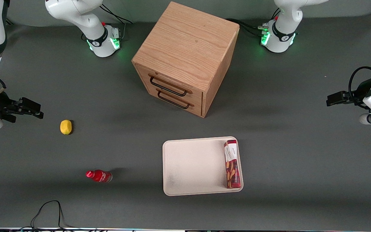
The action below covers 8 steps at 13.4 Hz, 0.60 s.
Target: Place red cookie box on tray
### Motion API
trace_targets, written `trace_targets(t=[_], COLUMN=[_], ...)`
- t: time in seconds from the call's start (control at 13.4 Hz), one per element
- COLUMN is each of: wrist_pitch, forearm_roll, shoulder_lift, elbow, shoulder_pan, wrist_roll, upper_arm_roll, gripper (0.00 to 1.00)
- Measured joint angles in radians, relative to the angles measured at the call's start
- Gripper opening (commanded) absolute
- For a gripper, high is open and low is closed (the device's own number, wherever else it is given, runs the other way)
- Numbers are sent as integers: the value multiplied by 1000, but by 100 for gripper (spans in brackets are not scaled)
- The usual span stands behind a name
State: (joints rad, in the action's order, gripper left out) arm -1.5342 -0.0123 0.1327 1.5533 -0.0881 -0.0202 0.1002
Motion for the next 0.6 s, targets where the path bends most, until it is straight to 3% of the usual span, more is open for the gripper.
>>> trace_targets(t=[0.22, 0.6], wrist_pitch=[1, 4], forearm_roll=[-9, -13], shoulder_lift=[0, 0], elbow=[-9, -30], shoulder_pan=[82, 125], wrist_roll=[-2, -3], upper_arm_roll=[-64, -84], gripper=[100, 100])
